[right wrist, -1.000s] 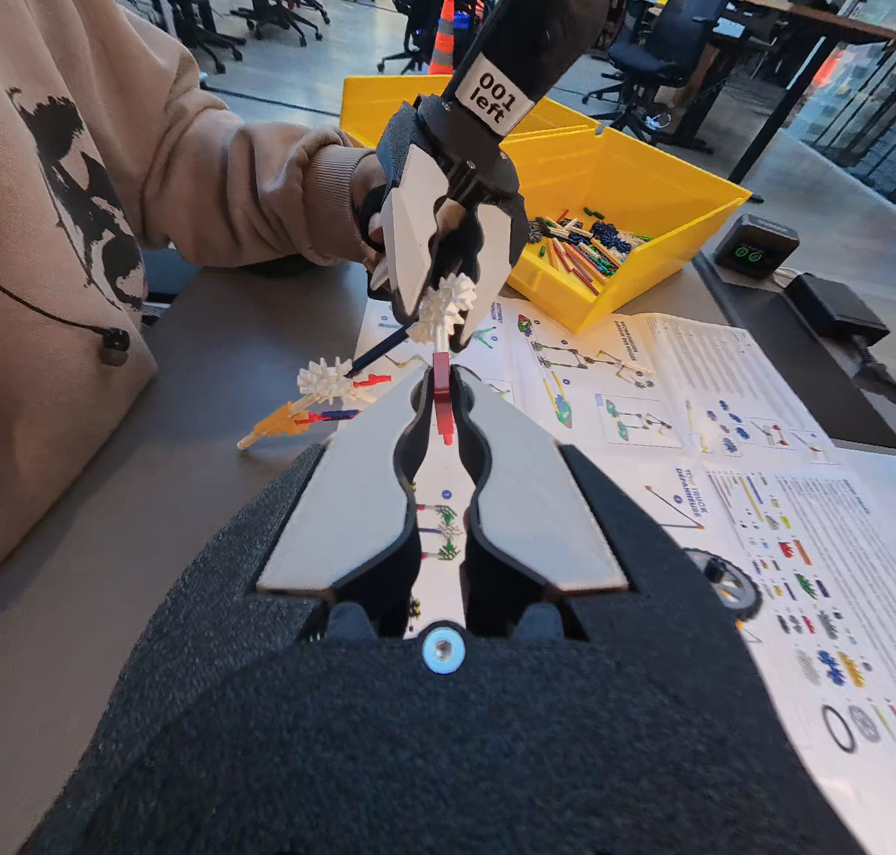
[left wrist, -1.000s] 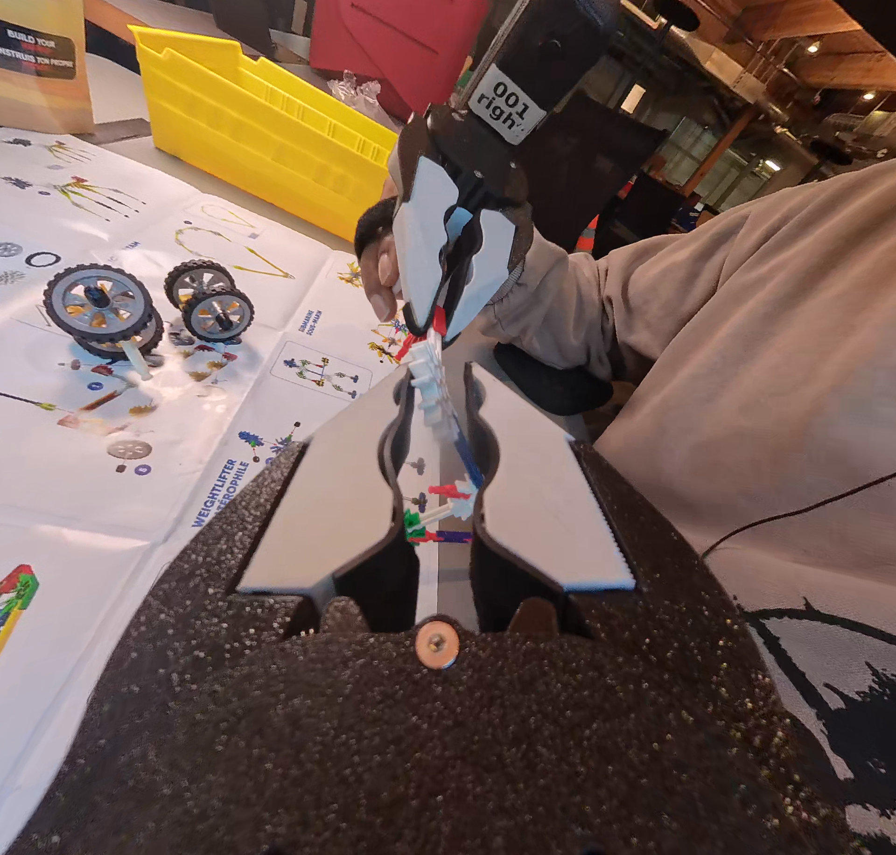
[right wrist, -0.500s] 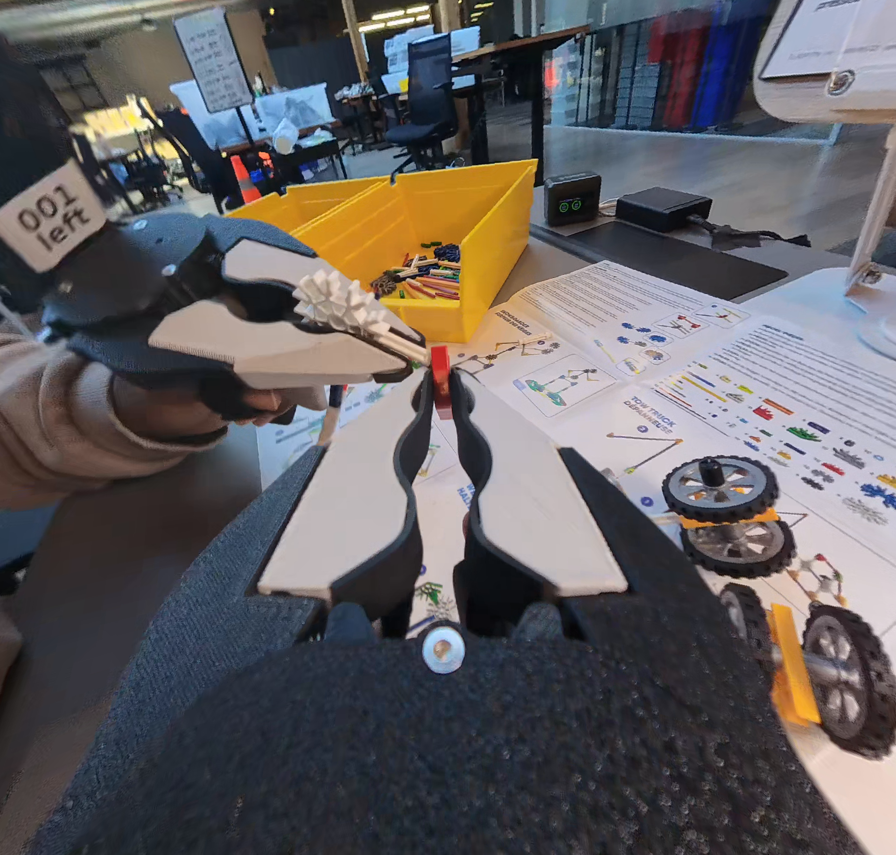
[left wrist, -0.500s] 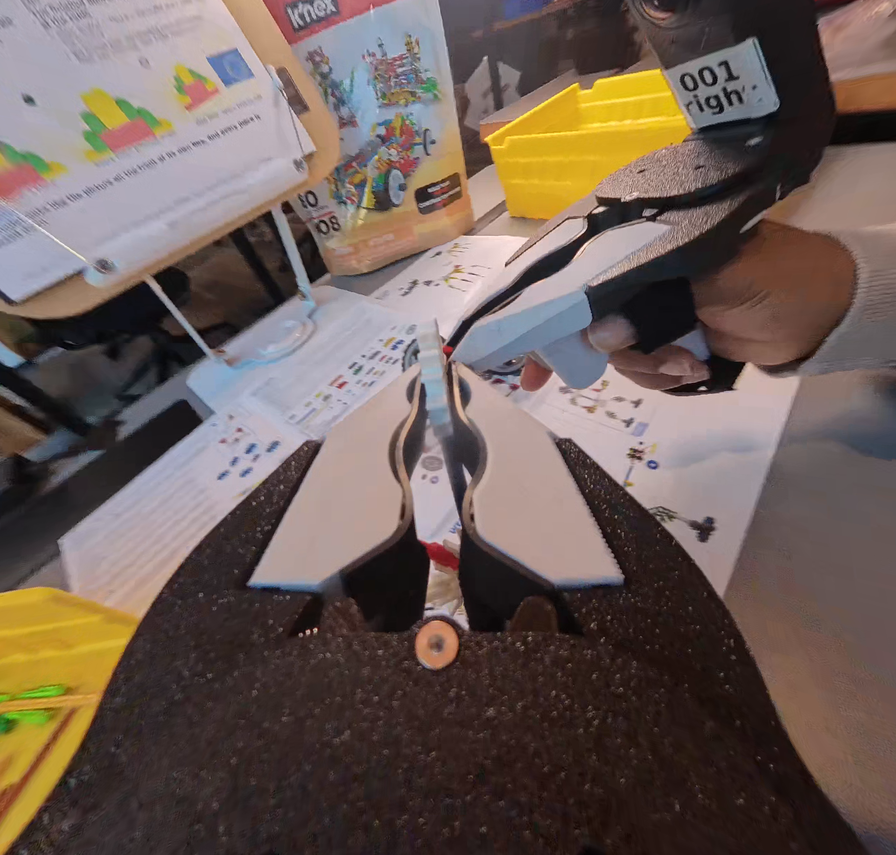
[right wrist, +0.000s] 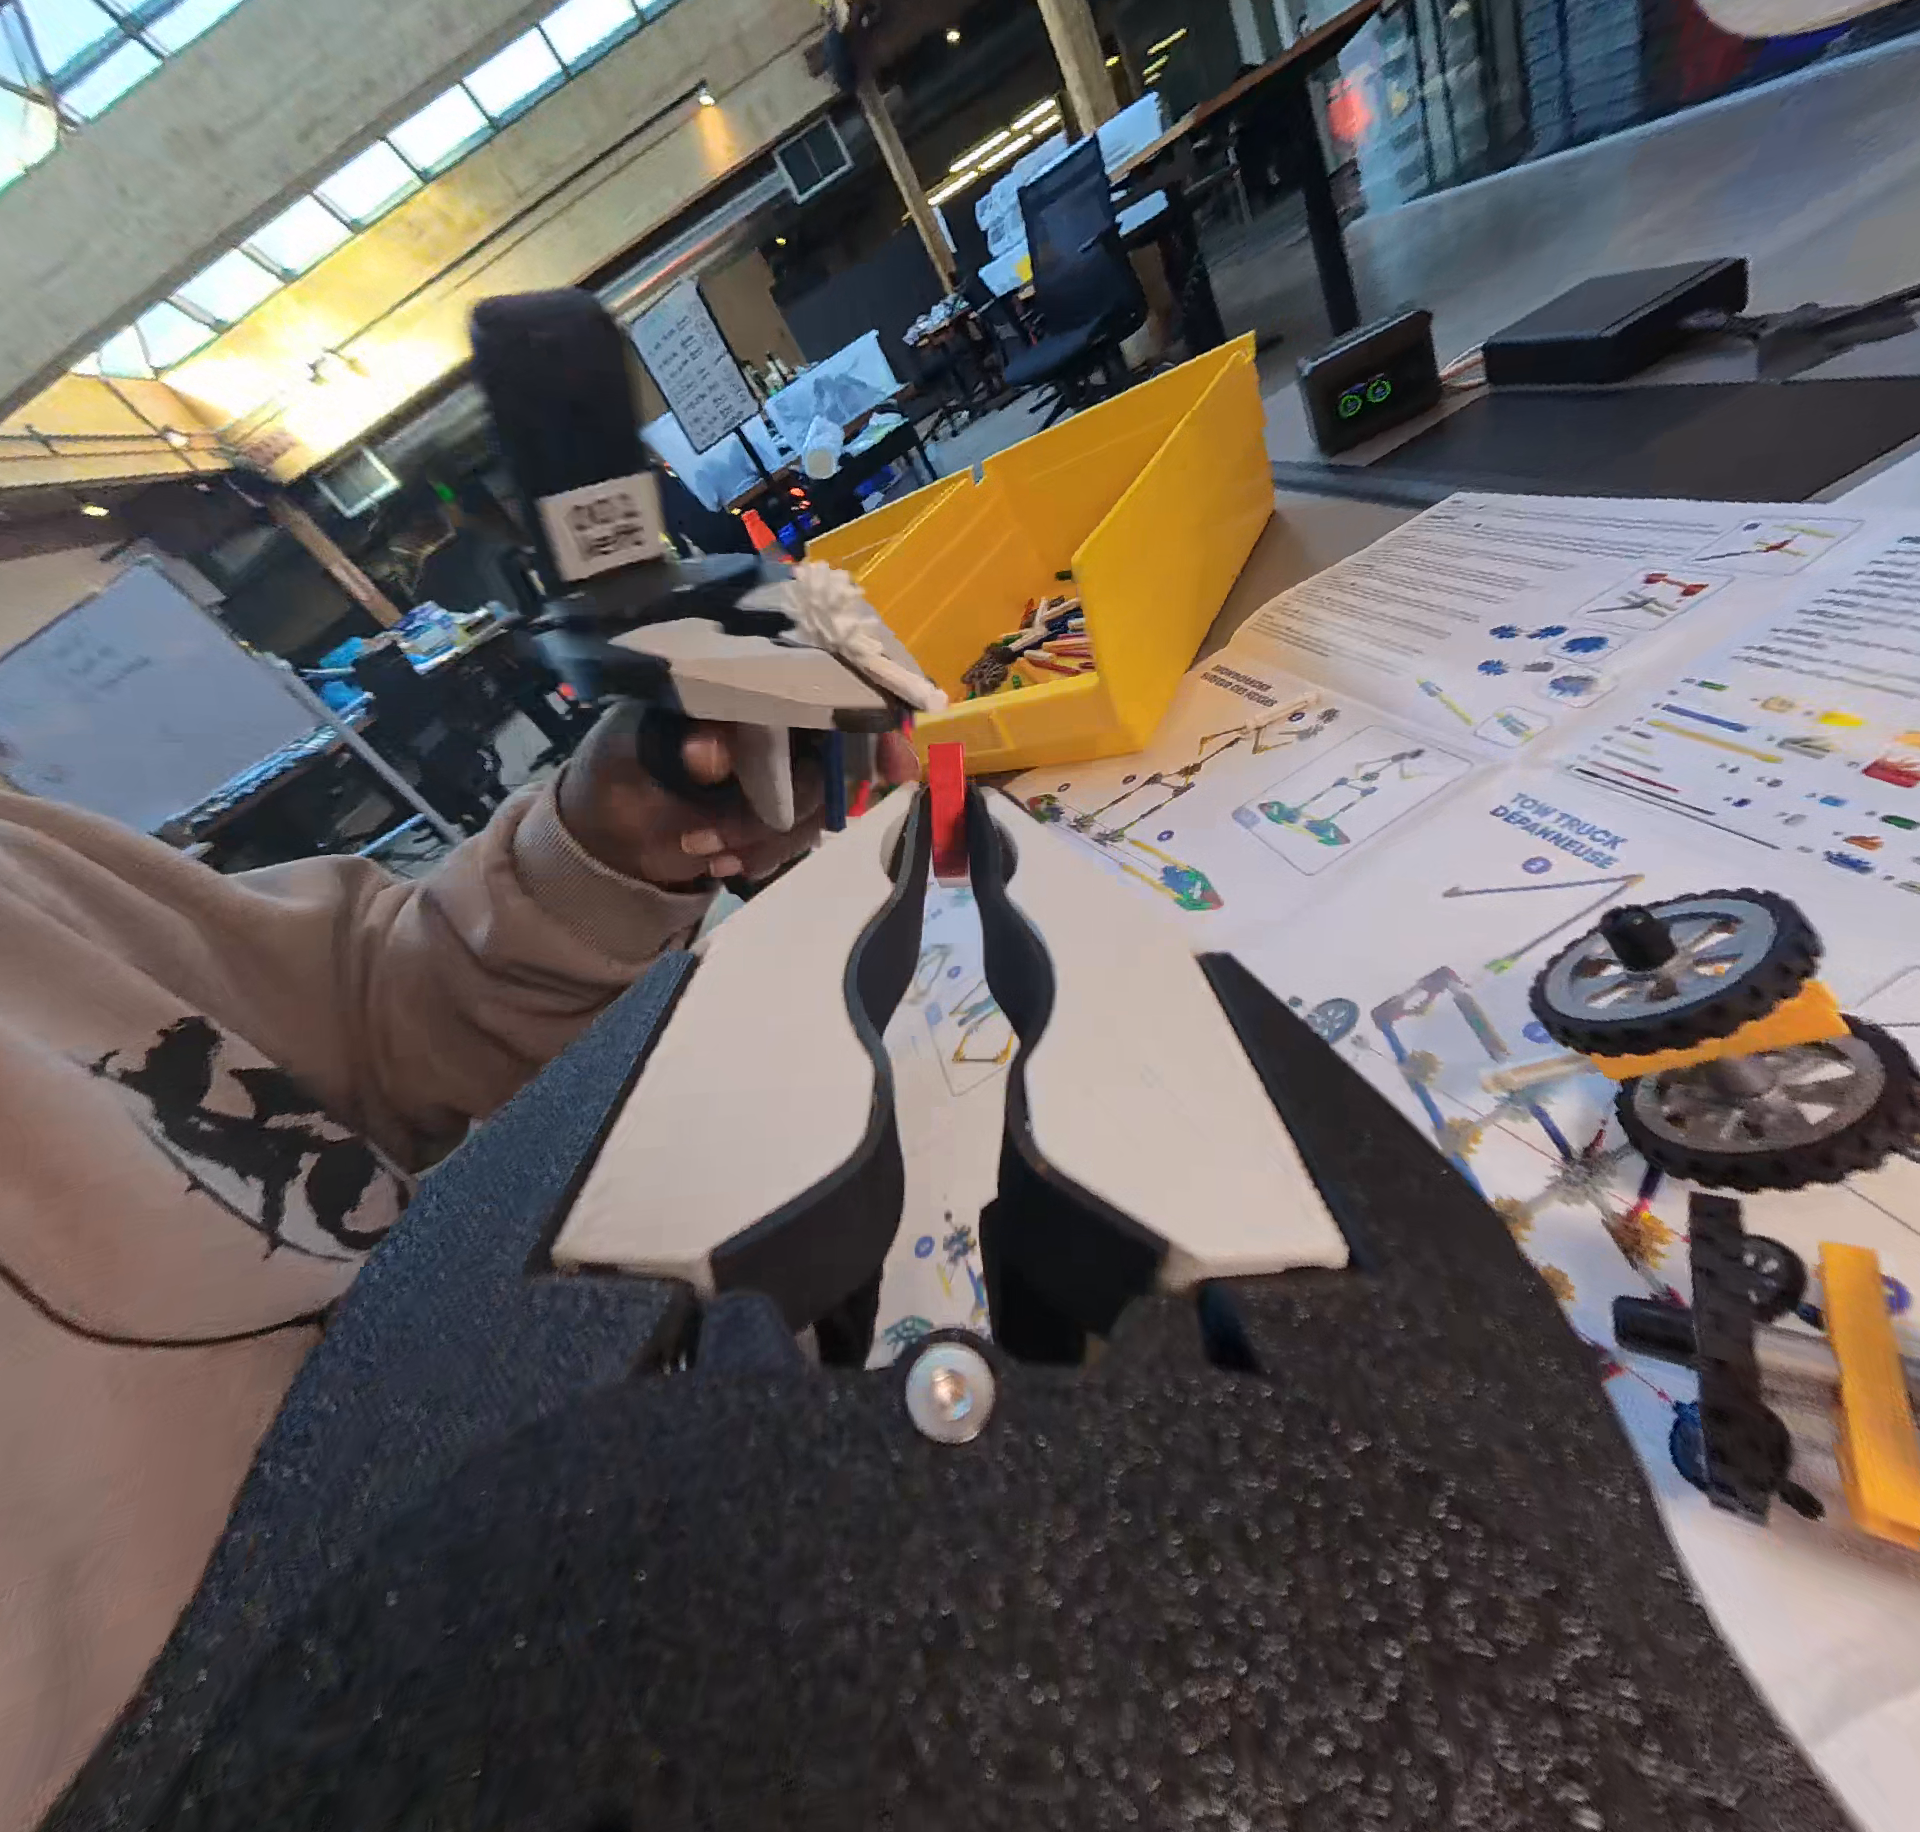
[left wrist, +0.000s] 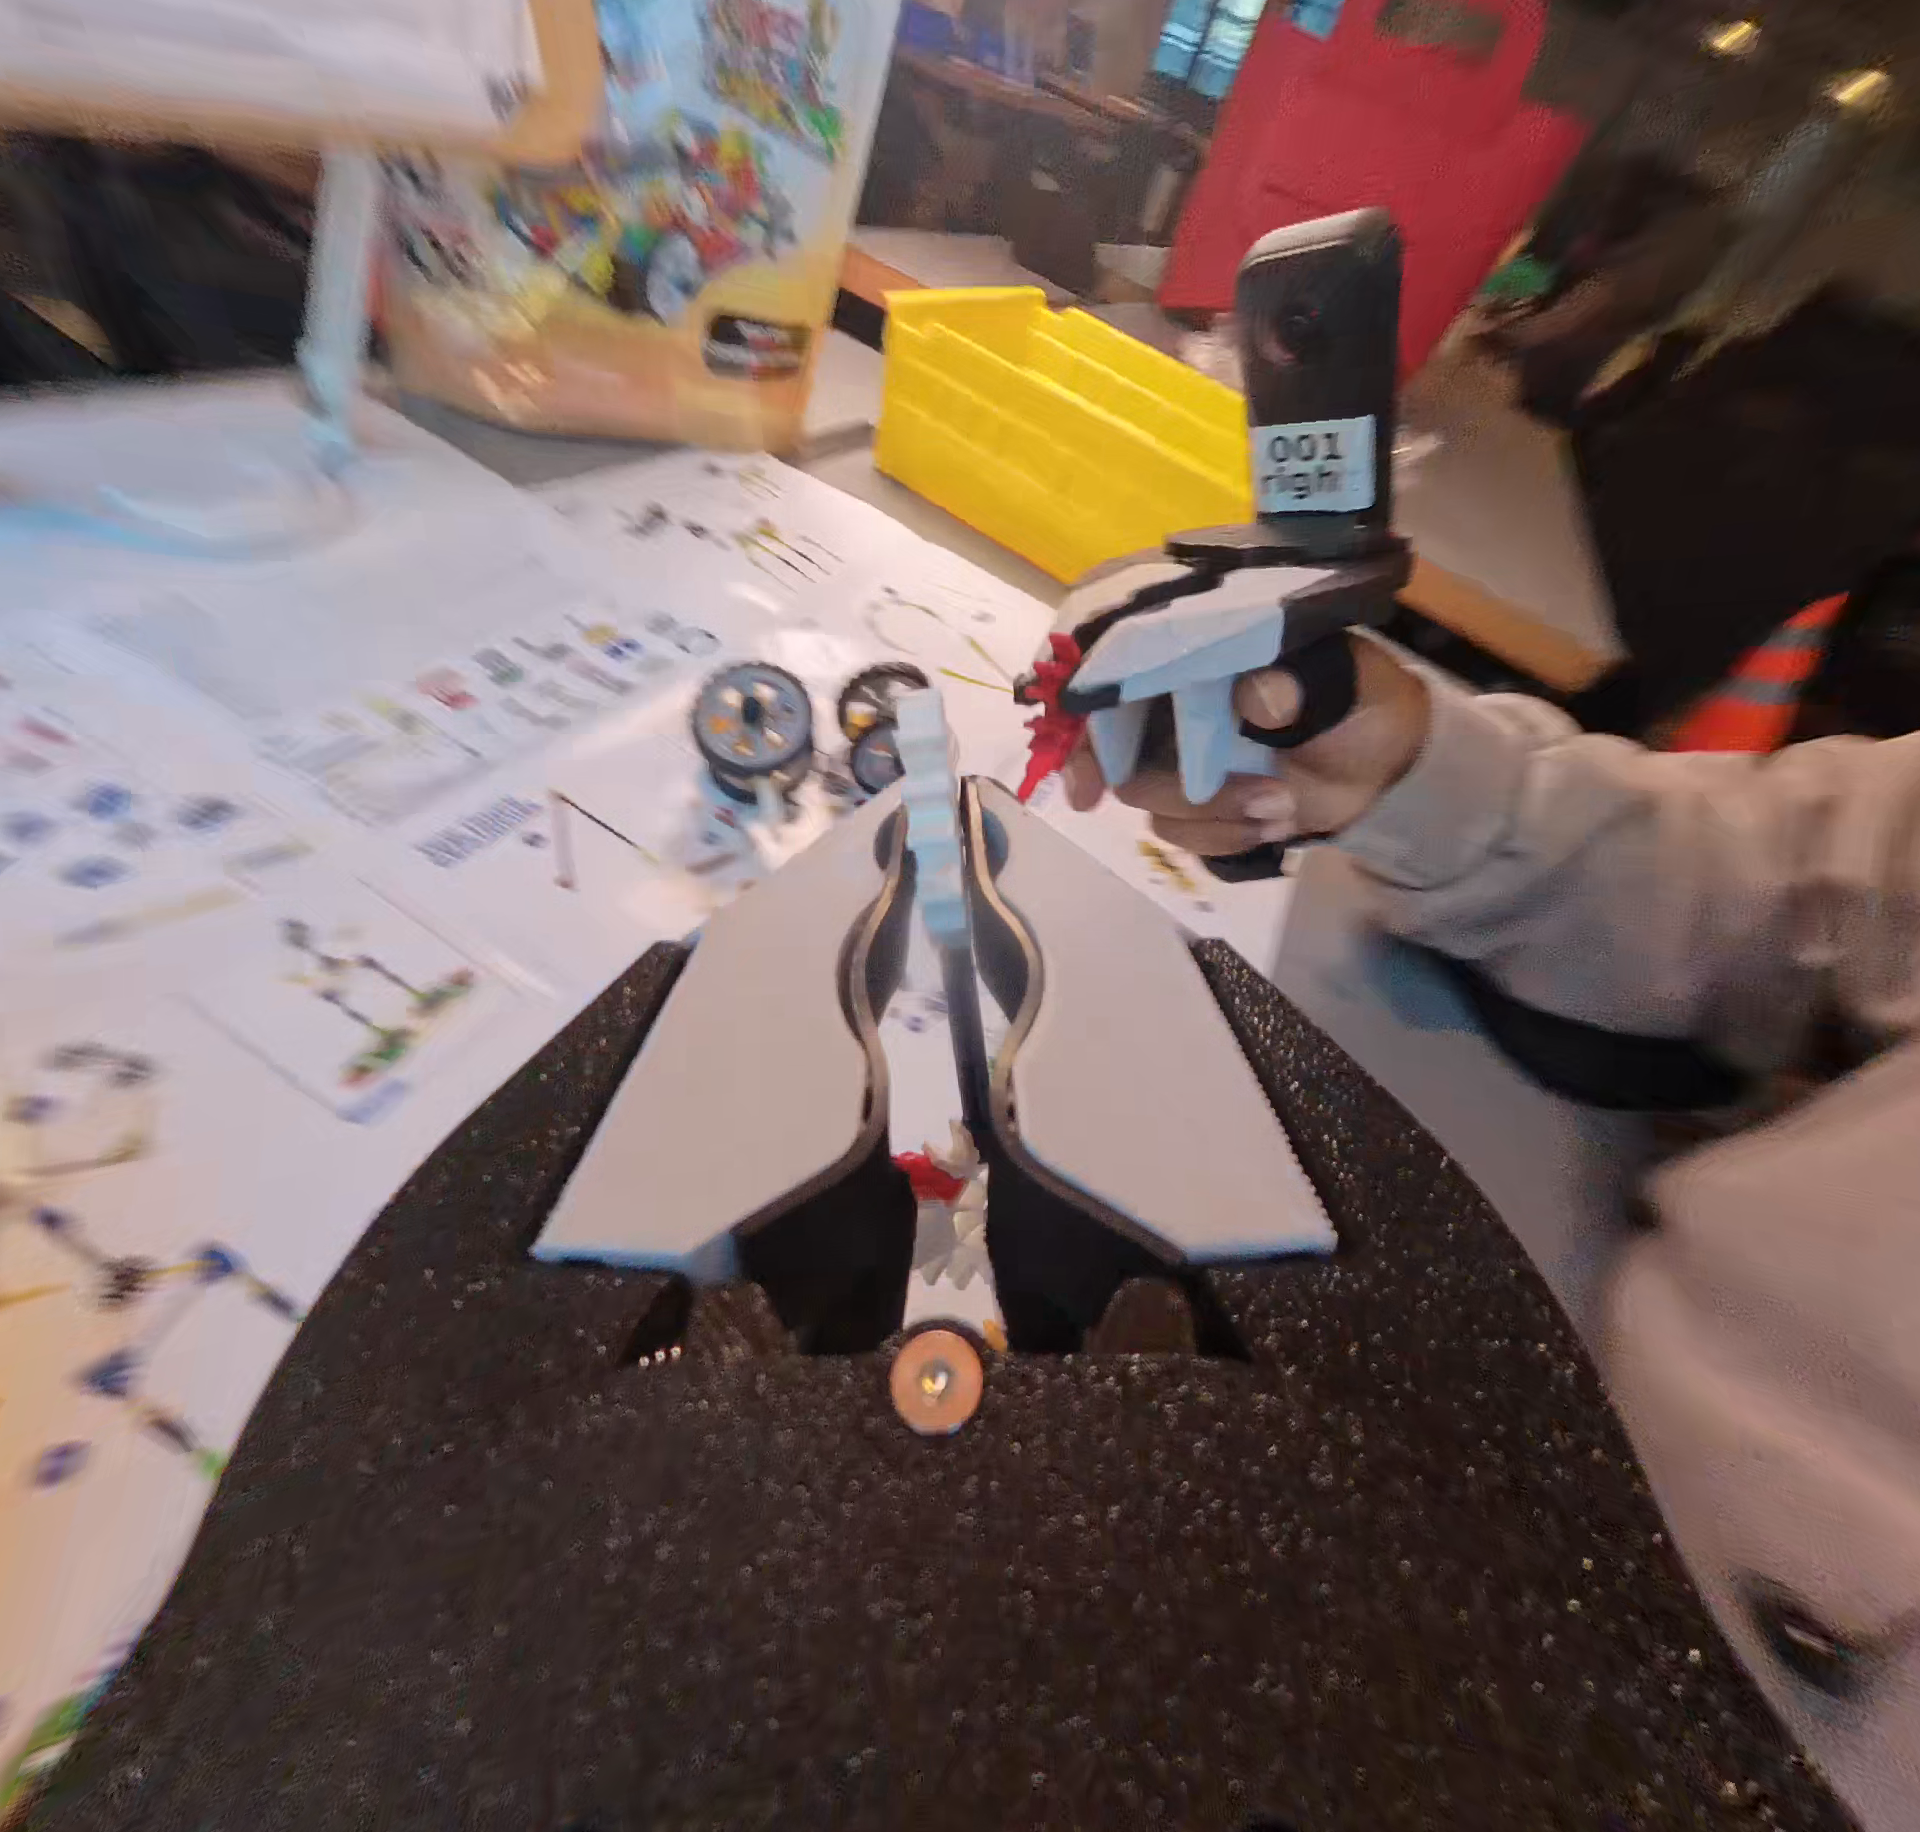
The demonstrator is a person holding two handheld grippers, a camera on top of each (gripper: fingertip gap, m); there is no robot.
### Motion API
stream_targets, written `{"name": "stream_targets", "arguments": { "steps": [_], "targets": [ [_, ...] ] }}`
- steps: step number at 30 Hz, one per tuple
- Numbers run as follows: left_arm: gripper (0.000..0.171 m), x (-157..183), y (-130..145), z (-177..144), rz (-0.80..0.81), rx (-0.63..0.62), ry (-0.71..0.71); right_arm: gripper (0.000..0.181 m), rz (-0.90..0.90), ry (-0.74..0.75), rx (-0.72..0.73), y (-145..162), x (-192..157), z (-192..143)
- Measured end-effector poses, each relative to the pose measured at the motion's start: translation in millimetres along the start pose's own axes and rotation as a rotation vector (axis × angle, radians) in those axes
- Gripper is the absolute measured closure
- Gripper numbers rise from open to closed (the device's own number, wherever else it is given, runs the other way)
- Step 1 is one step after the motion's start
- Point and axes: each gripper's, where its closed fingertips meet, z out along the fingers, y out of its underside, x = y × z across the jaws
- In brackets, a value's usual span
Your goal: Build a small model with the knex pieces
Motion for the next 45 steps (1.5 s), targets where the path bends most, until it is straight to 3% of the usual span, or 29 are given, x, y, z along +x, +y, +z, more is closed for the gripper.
{"name": "stream_targets", "arguments": {
  "steps": [3, 5, 7, 10, 12, 15, 17, 18, 20, 22, 24, 26, 28, 31, 34, 39, 45],
  "targets": [
    [0.167, 7, 19, 8, -0.38, -0.106, 0.296, 0.178, 0.09, -0.113, 0.039, -10, -9, -9],
    [0.148, -7, 43, 20, -0.434, -0.185, 0.282, 0.177, 0.153, -0.165, 0.062, -12, -13, -10],
    [0.134, -21, 53, 26, -0.36, -0.198, 0.198, 0.178, 0.214, -0.203, 0.067, -9, -15, -9],
    [0.127, -19, 35, 19, -0.106, -0.152, 0.126, 0.177, 0.266, -0.239, 0.064, -4, -17, -8],
    [0.127, -8, 25, 12, 0.019, -0.131, 0.135, 0.178, 0.285, -0.253, 0.064, -2, -16, -7],
    [0.122, 4, 20, 7, 0.066, -0.099, 0.172, 0.178, 0.311, -0.273, 0.059, 1, -17, -4],
    [0.117, -17, 36, 9, 0.126, -0.217, 0.033, 0.178, 0.319, -0.276, 0.055, 3, -17, -4],
    [0.105, -36, 47, 7, 0.23, -0.313, -0.092, 0.177, 0.316, -0.272, 0.05, 5, -16, -3],
    [0.097, -42, 48, 5, 0.379, -0.349, -0.171, 0.177, 0.307, -0.259, 0.039, 8, -14, -3],
    [0.106, -17, 34, 7, 0.282, -0.243, -0.049, 0.177, 0.31, -0.258, 0.038, 8, -13, -3],
    [0.127, 17, 28, 7, 0.126, -0.172, 0.169, 0.177, 0.314, -0.268, 0.032, 9, -15, -1],
    [0.137, 38, 30, 9, -0.008, -0.14, 0.326, 0.177, 0.309, -0.279, 0.011, 14, -19, 1],
    [0.159, 49, 34, 12, -0.087, -0.131, 0.407, 0.177, 0.306, -0.292, -0.009, 18, -24, 4],
    [0.171, 50, 44, 17, -0.087, -0.172, 0.4, 0.177, 0.273, -0.279, -0.027, 21, -25, 5],
    [0.171, 50, 48, 18, -0.087, -0.186, 0.41, 0.177, 0.211, -0.273, -0.066, 25, -26, 4],
    [0.171, 51, 64, 21, -0.116, -0.24, 0.436, 0.174, 0.008, -0.222, -0.251, 45, -24, -5],
    [0.171, 52, 79, 27, -0.169, -0.301, 0.443, 0.177, 0.01, -0.205, -0.342, 59, -16, -10]
  ]
}}
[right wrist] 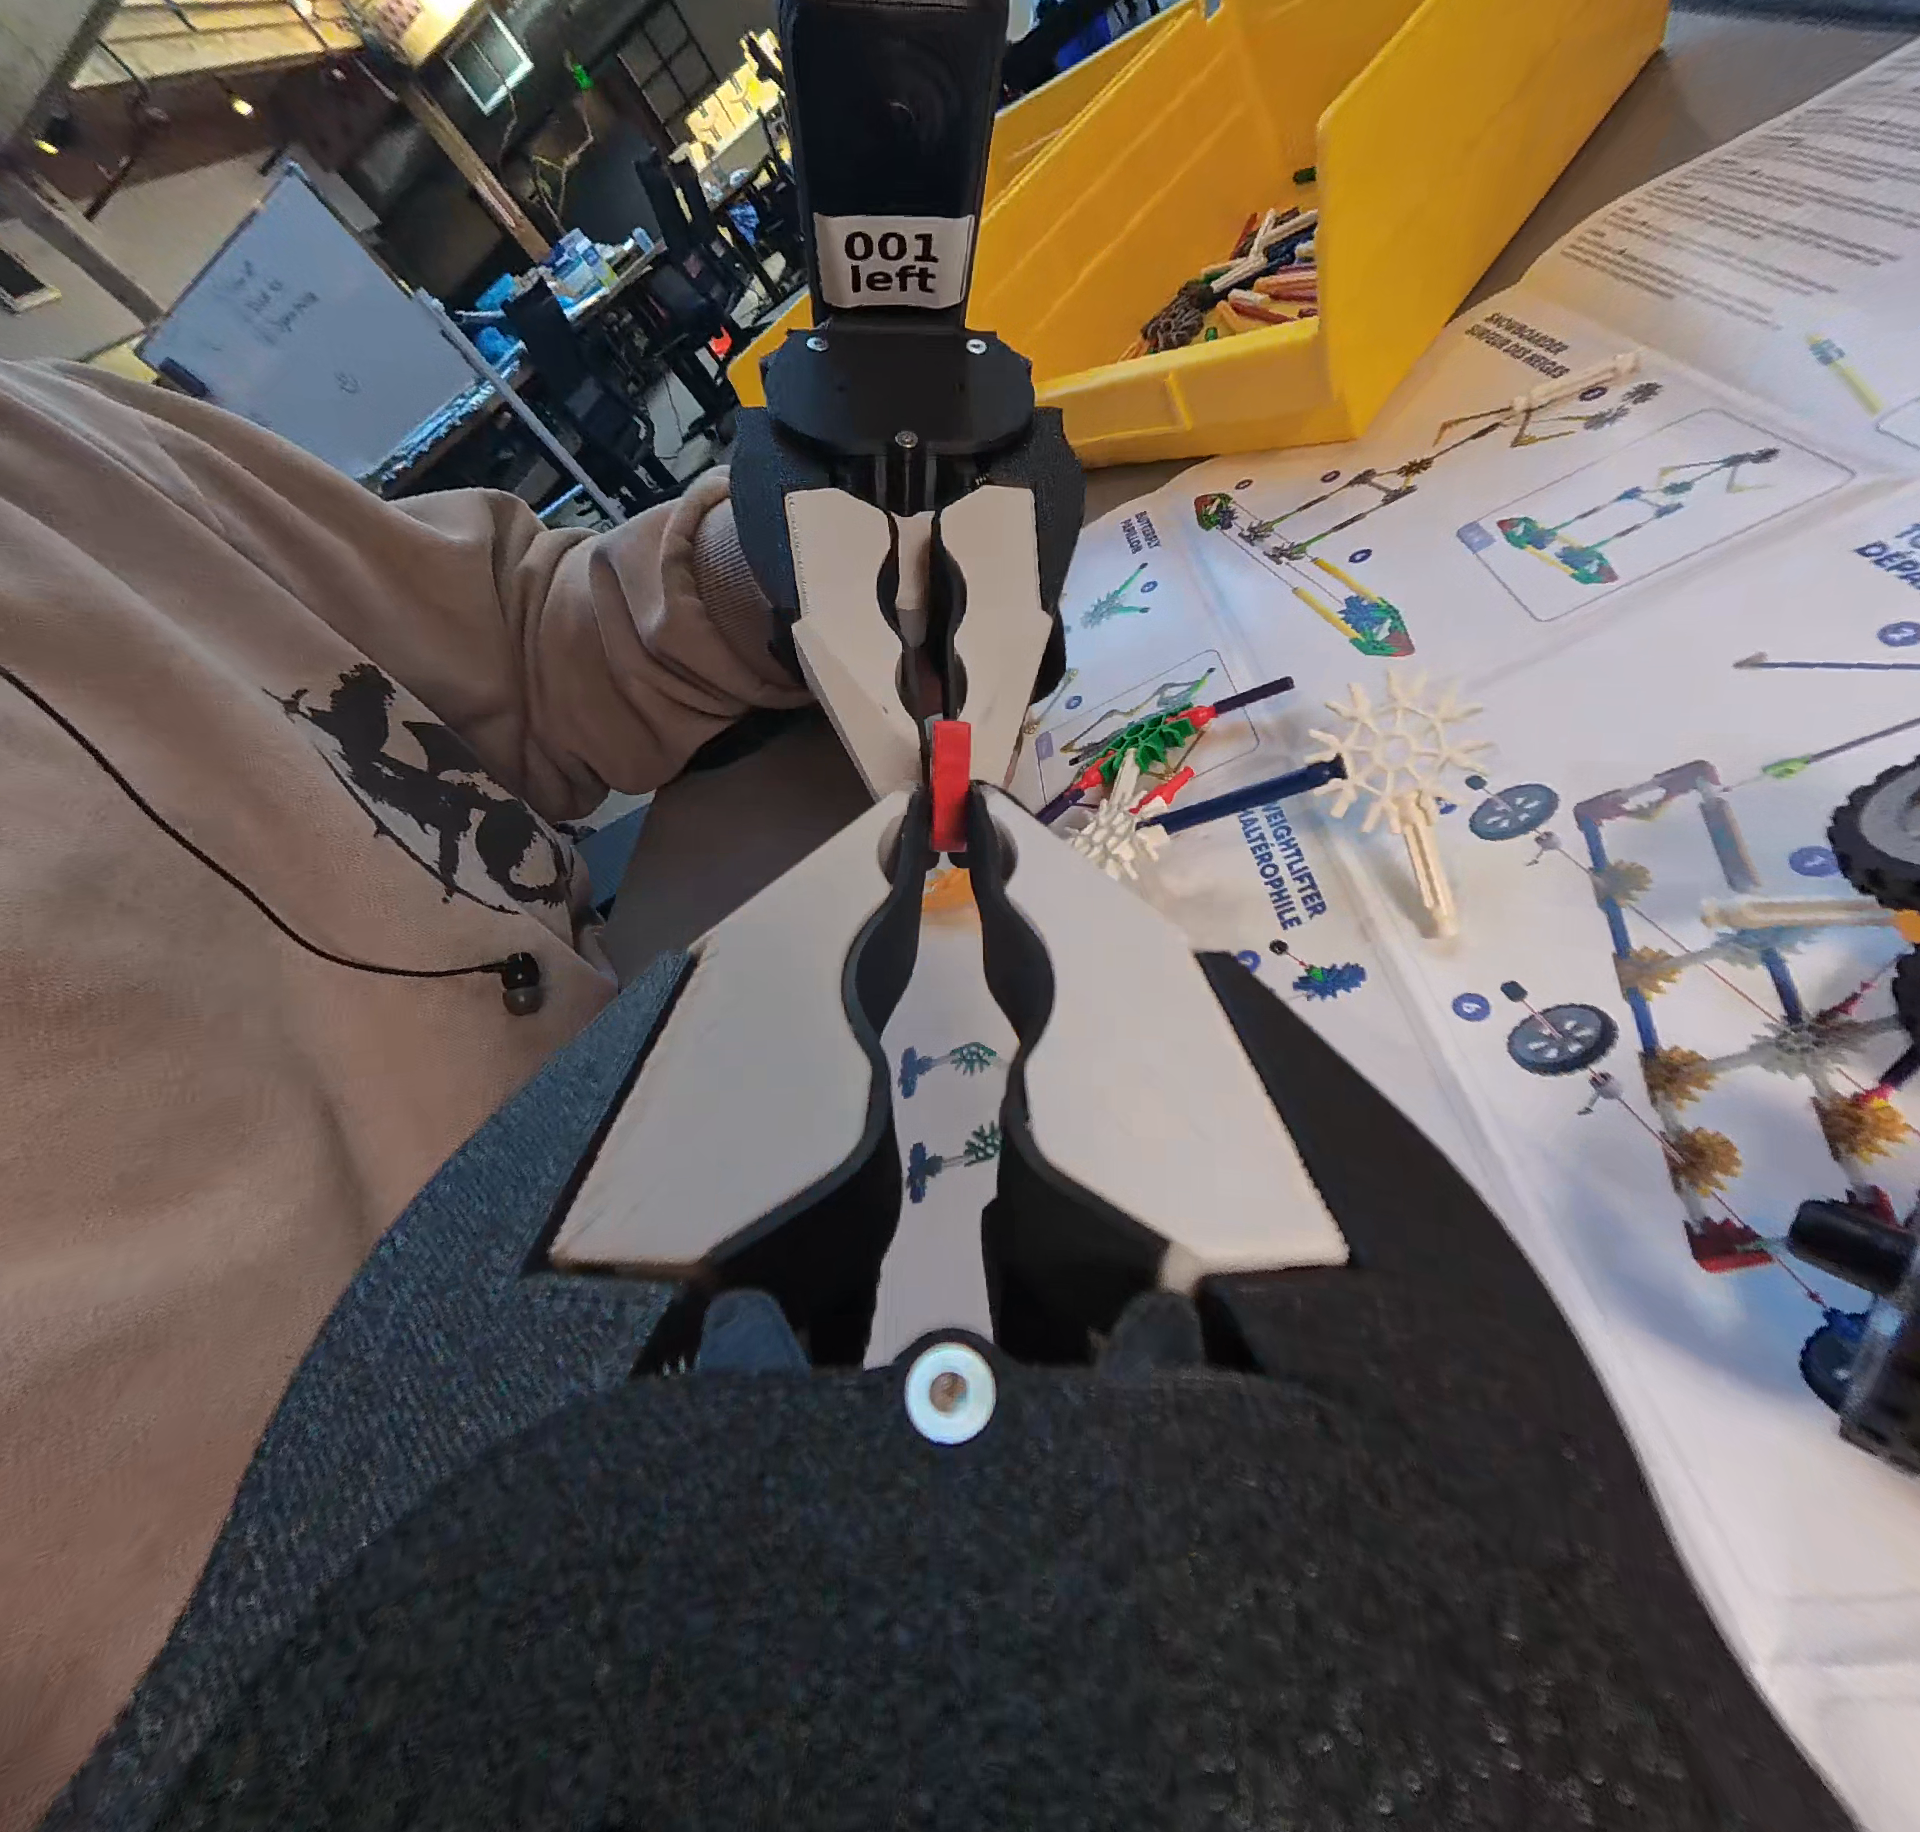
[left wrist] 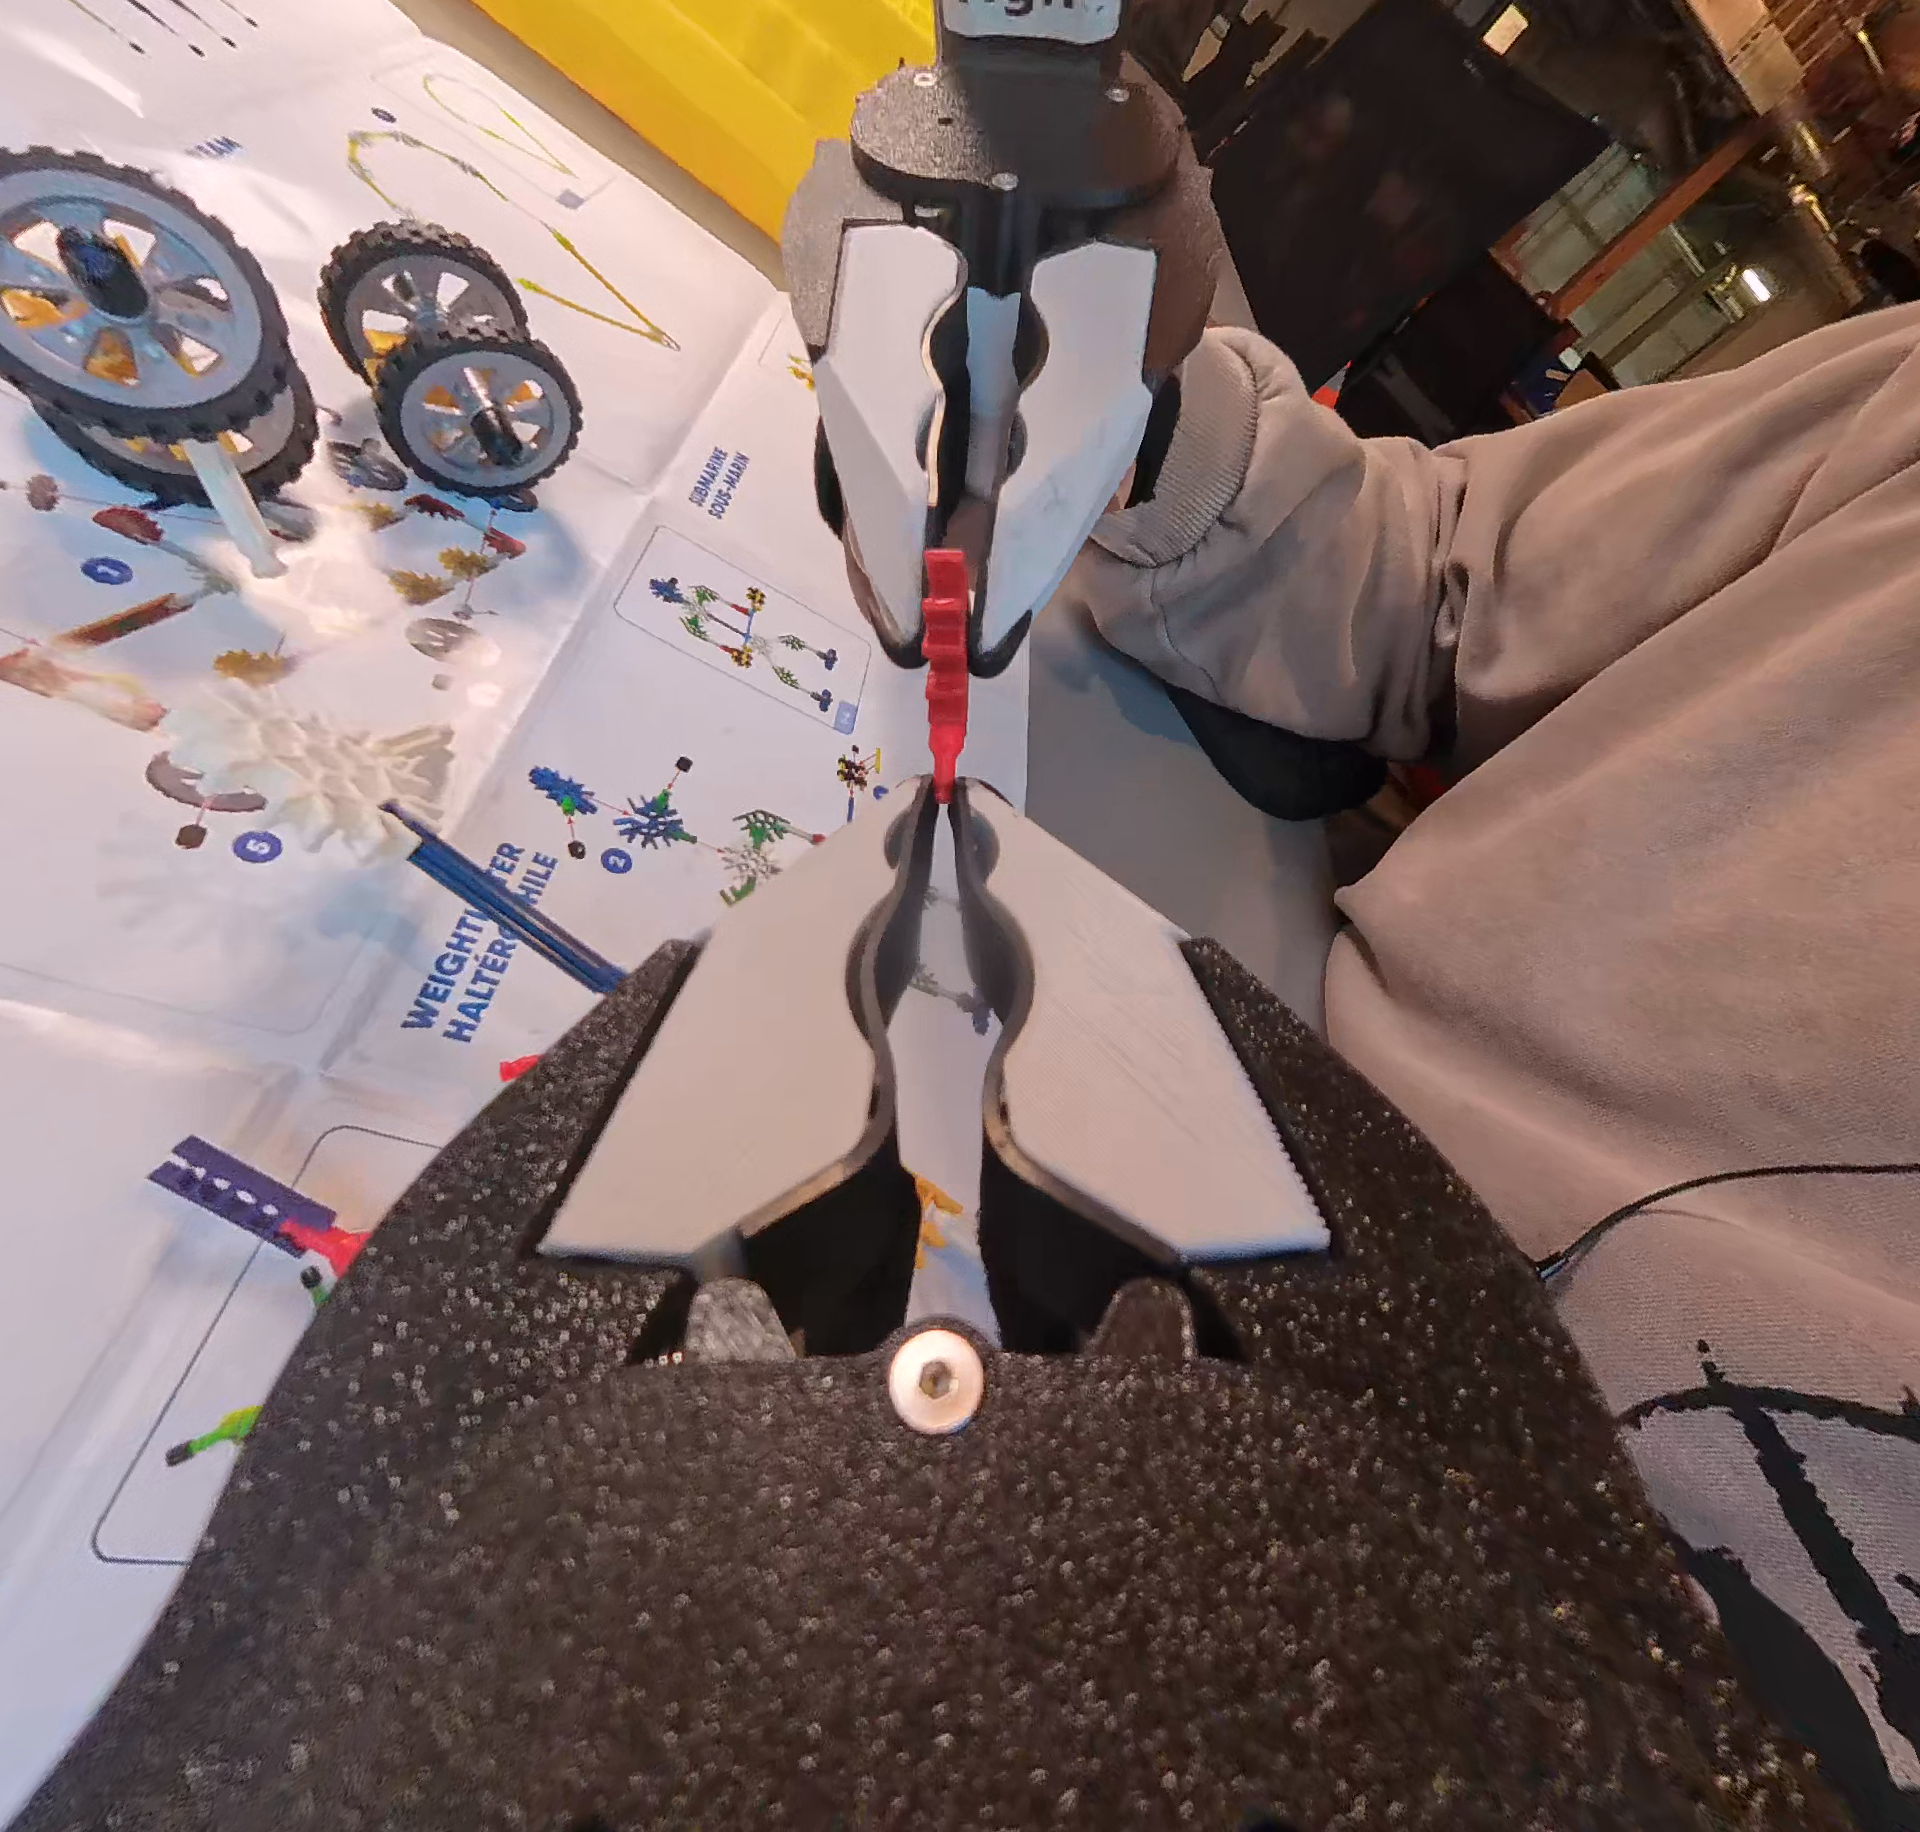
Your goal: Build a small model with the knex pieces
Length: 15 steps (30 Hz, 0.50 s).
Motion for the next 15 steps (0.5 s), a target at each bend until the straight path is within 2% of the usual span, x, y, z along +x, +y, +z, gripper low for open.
{"name": "stream_targets", "arguments": {
  "steps": [3, 6, 9, 12, 15],
  "targets": [
    [0.171, -12, 4, 3, -0.008, -0.031, -0.075, 0.177, 0.059, 0.028, -0.052, 8, 10, 0],
    [0.163, -24, 15, 7, 0.147, -0.148, -0.227, 0.177, 0.173, 0.036, -0.189, 35, 24, 0],
    [0.161, -28, 26, 20, 0.238, -0.252, -0.285, 0.178, 0.279, 0.085, -0.348, 66, 39, -3],
    [0.164, -36, 38, 31, 0.301, -0.36, -0.342, 0.178, 0.325, 0.106, -0.433, 69, 42, -4],
    [0.167, -44, 45, 35, 0.357, -0.451, -0.4, 0.178, 0.298, 0.151, -0.519, 67, 45, -2]
  ]
}}
